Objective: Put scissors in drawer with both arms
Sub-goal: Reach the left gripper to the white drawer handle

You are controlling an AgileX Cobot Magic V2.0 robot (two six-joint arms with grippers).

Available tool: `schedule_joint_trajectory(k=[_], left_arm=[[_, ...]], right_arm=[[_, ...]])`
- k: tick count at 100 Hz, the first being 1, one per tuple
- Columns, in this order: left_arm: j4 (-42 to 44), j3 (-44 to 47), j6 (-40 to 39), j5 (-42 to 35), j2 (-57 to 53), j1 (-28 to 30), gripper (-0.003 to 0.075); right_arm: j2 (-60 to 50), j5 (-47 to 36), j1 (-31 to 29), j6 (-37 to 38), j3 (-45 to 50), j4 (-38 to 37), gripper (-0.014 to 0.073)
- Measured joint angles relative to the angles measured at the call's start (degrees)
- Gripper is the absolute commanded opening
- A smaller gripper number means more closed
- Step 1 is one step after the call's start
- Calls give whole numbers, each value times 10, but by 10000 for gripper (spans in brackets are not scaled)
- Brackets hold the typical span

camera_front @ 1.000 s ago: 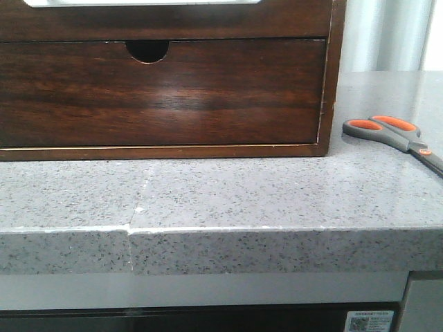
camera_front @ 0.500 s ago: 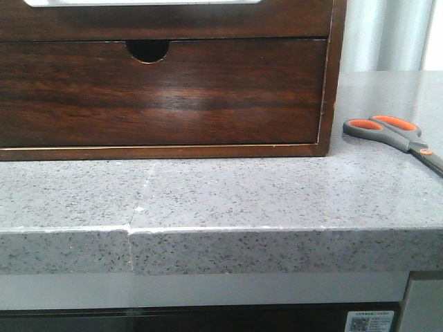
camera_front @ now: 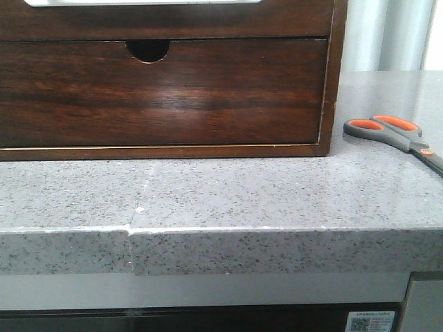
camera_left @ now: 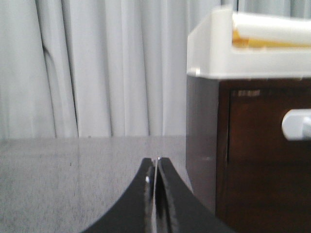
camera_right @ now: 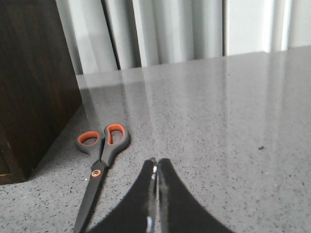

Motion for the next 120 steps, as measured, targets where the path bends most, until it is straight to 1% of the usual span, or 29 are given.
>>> schedule_joint_trajectory(k=[18,32,35,39,42,54,59,61,71,80,93,109,120], left_arm=[[-1,-65,0,2,81,0,-22],[-1,-75,0,-26,133,0,-19],[1,-75,0,-34,142,0,-7],[9,-75,0,-39,150,0,35],[17,-75,0,-43,157,0,81],[37,-75,0,-51,172,0,357],[40,-75,0,-59,177,0,420],[41,-75,0,-63,178,0,433],[43,-75,0,-87,186,0,436],[78,-75,0,-109,196,-5,436],[191,-82,0,-129,216,-40,436],[342,-105,0,-137,262,-106,436],[428,-125,0,-140,304,-151,436]], right_arm=[[90,68,0,0,-76,9,-61],[139,67,0,0,-103,11,-61],[145,67,0,0,-105,11,-61],[148,67,0,0,-104,12,-61],[150,69,0,0,-104,12,-61],[150,80,0,0,-104,13,-61],[150,83,0,0,-104,13,-61],[150,84,0,0,-104,13,-61],[150,85,0,0,-104,13,-61],[150,85,0,0,-104,14,-61],[150,86,0,0,-104,15,-61],[150,87,0,0,-104,15,-61],[150,87,0,0,-104,15,-61]])
